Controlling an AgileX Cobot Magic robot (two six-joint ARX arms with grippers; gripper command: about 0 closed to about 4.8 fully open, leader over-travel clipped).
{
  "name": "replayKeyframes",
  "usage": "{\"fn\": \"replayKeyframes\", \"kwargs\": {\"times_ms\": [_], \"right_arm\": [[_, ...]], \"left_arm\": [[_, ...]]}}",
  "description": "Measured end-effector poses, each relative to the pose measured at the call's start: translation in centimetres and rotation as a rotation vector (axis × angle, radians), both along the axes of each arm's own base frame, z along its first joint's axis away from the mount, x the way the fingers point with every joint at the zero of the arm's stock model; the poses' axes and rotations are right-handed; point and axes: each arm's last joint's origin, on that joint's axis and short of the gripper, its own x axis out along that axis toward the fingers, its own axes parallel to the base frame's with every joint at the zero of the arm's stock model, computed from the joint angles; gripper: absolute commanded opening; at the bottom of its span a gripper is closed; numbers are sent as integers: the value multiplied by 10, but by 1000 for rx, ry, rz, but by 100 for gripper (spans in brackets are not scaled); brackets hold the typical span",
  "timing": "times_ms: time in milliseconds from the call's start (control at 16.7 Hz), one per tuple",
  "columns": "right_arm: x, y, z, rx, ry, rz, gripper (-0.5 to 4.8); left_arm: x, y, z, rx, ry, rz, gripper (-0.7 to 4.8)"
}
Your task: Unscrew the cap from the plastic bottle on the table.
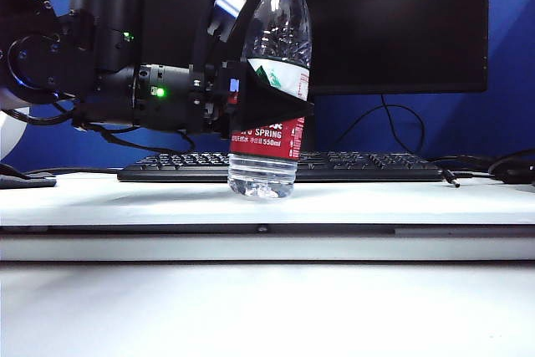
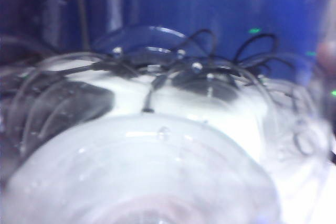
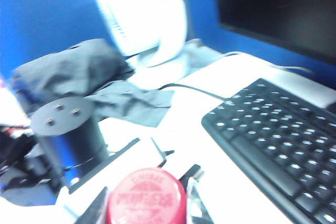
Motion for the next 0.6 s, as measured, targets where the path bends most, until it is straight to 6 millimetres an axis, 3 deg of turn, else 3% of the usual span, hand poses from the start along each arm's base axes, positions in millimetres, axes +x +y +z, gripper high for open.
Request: {"fn": "replayKeyframes", "kwargs": {"times_ms": [180, 299, 419, 539, 598], "right_arm": [[2, 1, -2, 6, -3, 53, 94], [2, 1, -1, 6, -3, 48, 181], [-4, 0, 3, 10, 35, -25, 186], [-10, -3, 6, 23, 61, -76, 235], [-18, -7, 14, 37, 58, -124, 235]], "left_arm": [[-1, 0, 0, 1, 2, -14, 276], [-1, 0, 0, 1, 2, -15, 276], [-1, 0, 0, 1, 2, -12, 276], [-1, -1, 0, 1, 2, -8, 276], [0, -1, 0, 1, 9, 17, 276]]}}
